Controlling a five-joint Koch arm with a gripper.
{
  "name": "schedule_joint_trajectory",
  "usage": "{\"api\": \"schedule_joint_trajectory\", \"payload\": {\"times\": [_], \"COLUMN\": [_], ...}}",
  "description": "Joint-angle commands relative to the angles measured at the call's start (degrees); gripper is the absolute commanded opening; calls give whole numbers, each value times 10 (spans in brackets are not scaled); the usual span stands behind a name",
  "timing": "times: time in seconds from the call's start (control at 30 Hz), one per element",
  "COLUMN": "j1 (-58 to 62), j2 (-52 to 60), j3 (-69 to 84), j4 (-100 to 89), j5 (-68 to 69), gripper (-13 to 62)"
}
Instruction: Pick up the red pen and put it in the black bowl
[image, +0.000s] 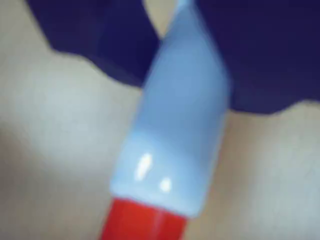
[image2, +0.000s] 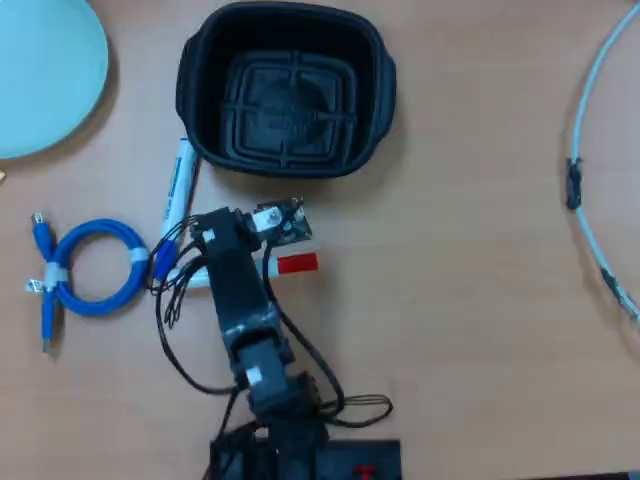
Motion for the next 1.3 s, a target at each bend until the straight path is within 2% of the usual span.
{"api": "schedule_joint_trajectory", "payload": {"times": [0.0,0.37,0.6,0.97,1.27], "j1": [-4,-18,-17,-16,-18], "j2": [69,215,215,218,217], "j3": [-15,-19,-61,-88,-127], "j4": [34,33,12,-164,-314], "j5": [-1,0,-11,-32,-126], "gripper": [-67,-67,-67,-66,-65]}}
